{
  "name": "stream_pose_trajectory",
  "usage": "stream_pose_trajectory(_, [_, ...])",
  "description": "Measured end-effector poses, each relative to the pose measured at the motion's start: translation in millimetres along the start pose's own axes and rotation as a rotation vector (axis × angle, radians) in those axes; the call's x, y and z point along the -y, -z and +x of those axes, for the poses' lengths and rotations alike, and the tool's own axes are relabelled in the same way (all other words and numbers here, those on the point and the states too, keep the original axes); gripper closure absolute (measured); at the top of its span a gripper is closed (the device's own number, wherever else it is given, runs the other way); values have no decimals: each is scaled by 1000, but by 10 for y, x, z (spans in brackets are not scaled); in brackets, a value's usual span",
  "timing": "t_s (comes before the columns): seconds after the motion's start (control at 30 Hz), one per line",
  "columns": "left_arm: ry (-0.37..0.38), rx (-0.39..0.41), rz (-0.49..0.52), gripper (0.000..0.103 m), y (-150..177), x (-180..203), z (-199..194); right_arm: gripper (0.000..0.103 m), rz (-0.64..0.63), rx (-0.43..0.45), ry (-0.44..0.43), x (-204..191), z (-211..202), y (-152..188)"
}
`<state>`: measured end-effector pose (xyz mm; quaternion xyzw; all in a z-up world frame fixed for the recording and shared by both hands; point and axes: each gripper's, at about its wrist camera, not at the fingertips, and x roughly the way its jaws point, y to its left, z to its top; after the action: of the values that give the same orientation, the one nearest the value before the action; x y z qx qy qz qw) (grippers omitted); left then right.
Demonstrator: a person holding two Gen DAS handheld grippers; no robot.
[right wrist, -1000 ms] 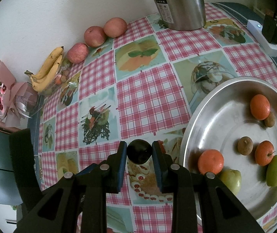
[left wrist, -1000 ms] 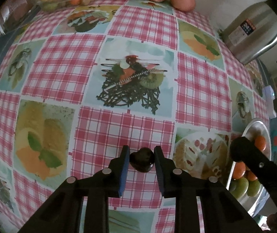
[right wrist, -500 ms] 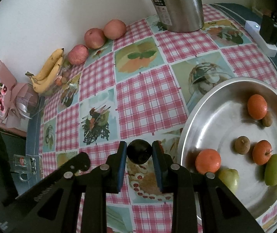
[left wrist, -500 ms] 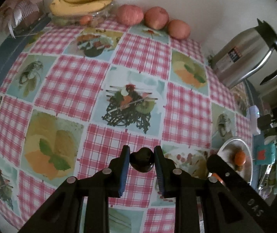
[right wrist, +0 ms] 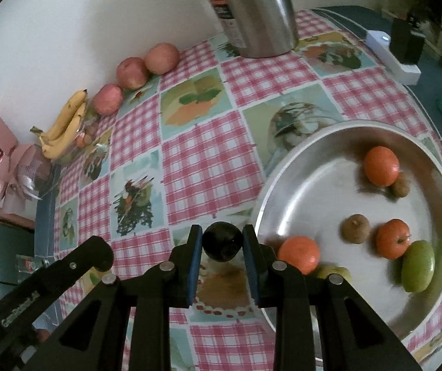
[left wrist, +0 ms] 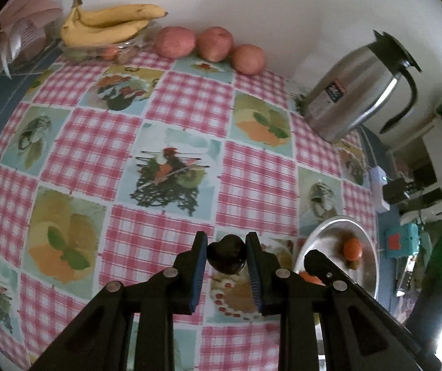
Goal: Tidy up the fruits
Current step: 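Carry both dark plums over the steel plate with both grippers, then open the left gripper to drop its plum while the right releases its plum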
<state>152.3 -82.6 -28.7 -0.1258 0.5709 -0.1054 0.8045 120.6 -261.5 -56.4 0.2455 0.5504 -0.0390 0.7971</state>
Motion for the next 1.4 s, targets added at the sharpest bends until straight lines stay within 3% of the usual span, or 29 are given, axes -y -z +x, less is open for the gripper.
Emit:
stream_pose_trajectory(0.73, [88, -54, 181, 76, 320, 780, 167, 76, 187, 53, 68, 931, -249, -15])
stream_pose_trajectory(0.93, [90, -77, 247, 76, 438, 982, 300, 76, 198, 54, 71, 1006, -276, 4])
stream_pose_trajectory(1.4, [57, -154, 290, 76, 586, 1111, 620, 75, 198, 10, 93, 1028, -217, 59])
